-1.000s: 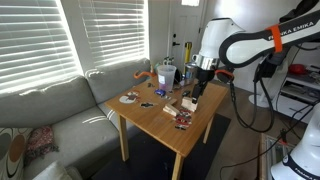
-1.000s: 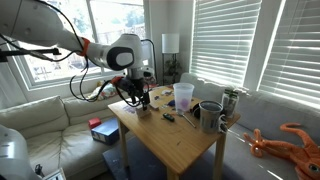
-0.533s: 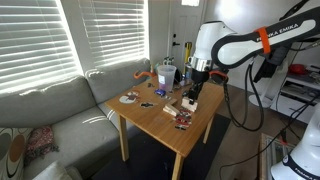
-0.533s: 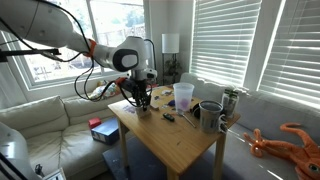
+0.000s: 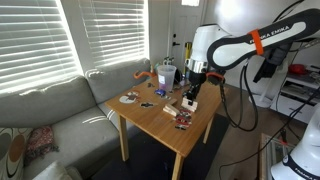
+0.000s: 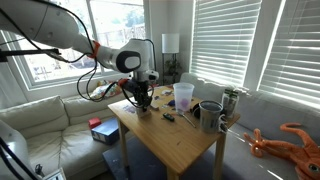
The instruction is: Unstack two wooden blocks then place the toy car on them
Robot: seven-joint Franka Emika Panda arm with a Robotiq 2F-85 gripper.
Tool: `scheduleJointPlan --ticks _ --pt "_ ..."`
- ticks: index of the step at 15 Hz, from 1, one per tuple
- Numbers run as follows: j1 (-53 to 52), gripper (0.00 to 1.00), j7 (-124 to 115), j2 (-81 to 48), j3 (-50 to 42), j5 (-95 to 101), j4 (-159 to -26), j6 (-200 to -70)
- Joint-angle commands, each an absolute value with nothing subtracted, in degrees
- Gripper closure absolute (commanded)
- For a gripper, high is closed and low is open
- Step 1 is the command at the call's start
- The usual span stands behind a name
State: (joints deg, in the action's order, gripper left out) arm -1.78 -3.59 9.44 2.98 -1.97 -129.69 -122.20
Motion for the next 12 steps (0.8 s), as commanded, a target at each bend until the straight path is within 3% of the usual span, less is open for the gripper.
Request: scheduleJointPlan --ticks 1,12 --pt "-2.23 0.93 -2.18 8.04 2.6 -3.66 -127.95 -121.24" --pt "1.42 0.93 -2.06 19.97 -0.4 1.99 -136.41 -122.47"
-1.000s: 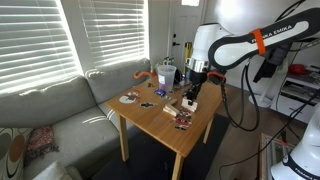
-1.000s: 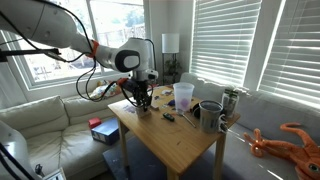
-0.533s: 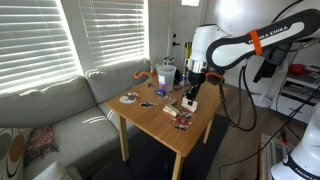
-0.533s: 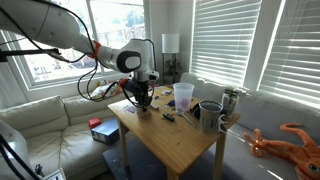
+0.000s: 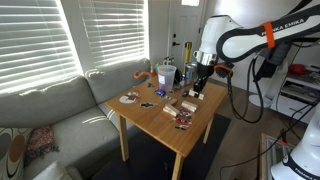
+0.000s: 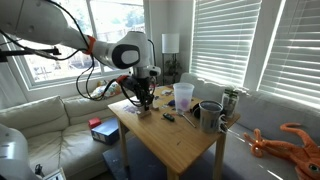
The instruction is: Unstack two wooden blocks then place the toy car on them
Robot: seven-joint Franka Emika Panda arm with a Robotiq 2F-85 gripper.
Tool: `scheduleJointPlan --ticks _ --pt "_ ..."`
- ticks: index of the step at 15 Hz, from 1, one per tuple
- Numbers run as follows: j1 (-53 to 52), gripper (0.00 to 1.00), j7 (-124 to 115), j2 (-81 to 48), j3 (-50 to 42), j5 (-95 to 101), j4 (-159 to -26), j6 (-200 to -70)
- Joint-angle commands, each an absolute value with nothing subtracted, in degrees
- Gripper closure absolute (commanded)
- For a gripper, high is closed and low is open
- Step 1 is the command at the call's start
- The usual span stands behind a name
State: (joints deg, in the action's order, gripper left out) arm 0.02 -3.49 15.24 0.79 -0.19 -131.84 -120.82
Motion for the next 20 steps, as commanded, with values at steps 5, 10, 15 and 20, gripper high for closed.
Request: scheduleJointPlan --ticks 5,10,15,20 --pt "2.28 0.93 0.45 20.07 -2.09 1.9 -139.69 -127.55" --pt "1.98 0.93 0.2 17.72 -1.48 2.68 -140.67 -130.13" --pt "1.94 0.93 0.44 16.15 -1.7 1.96 -140.83 -129.87" --pt "2.02 0.45 -0.36 16.95 -1.39 2.38 -141.13 -129.2"
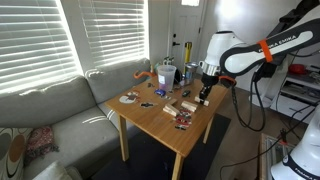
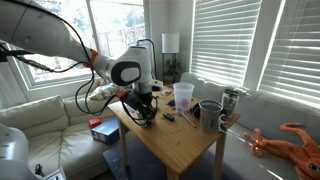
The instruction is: Unstack two wooden blocks then place the toy car on them
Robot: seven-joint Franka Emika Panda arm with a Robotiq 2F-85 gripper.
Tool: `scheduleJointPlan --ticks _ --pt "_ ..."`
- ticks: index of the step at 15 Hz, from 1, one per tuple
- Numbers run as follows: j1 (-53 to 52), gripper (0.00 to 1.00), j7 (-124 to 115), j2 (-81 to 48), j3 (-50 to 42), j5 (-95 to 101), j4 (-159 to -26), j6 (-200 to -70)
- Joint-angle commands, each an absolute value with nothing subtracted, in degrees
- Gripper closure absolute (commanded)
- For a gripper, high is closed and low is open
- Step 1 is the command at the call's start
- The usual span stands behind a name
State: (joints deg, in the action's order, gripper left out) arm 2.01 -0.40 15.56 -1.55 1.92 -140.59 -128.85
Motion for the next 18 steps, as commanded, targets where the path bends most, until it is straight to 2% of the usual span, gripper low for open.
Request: scheduleJointPlan --ticks 1,5,7,12,18 --pt "2.04 0.39 -0.64 17.96 -1.28 2.51 -141.25 -128.58" --pt "1.64 0.1 -2.49 22.86 -0.35 1.82 -141.18 -126.37" --pt "0.86 0.01 -3.66 23.3 -0.01 -0.67 -139.52 -124.3" --pt "-1.01 0.0 -8.03 19.84 1.78 -4.33 -134.47 -119.51" --pt "-1.38 0.0 -10.0 13.29 3.2 -3.53 -131.15 -120.98"
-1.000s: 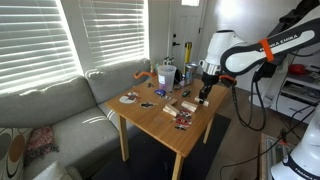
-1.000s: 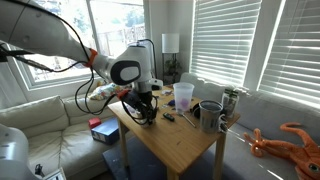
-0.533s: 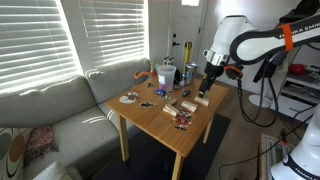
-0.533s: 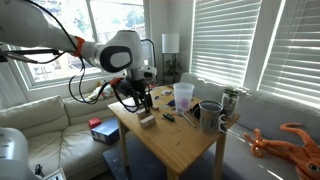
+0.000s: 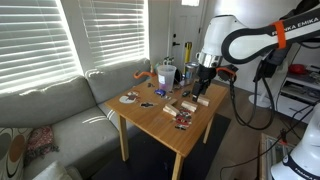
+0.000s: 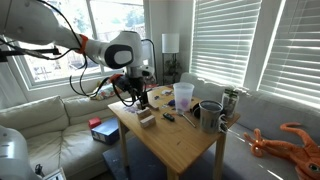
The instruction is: Unstack two wooden blocks then place the toy car on them
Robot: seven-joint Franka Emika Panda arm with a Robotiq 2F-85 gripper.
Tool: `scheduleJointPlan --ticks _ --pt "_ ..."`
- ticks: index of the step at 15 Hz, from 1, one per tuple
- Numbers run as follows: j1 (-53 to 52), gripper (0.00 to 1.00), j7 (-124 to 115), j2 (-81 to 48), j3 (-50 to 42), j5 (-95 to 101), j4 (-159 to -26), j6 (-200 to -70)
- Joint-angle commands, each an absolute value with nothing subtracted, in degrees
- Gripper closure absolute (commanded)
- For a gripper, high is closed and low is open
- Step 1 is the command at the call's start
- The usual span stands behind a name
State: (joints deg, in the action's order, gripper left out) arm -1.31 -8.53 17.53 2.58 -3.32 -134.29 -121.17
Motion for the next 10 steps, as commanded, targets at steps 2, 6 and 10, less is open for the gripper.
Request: scheduleJointPlan --ticks 2,6,10 --pt "-1.47 0.0 -10.19 11.16 3.42 -3.29 -130.04 -121.08" --pt "-1.6 0.0 -11.01 7.59 3.8 -2.46 -128.22 -121.61" --pt "-1.74 0.26 -11.35 5.25 3.84 -2.22 -126.7 -121.26"
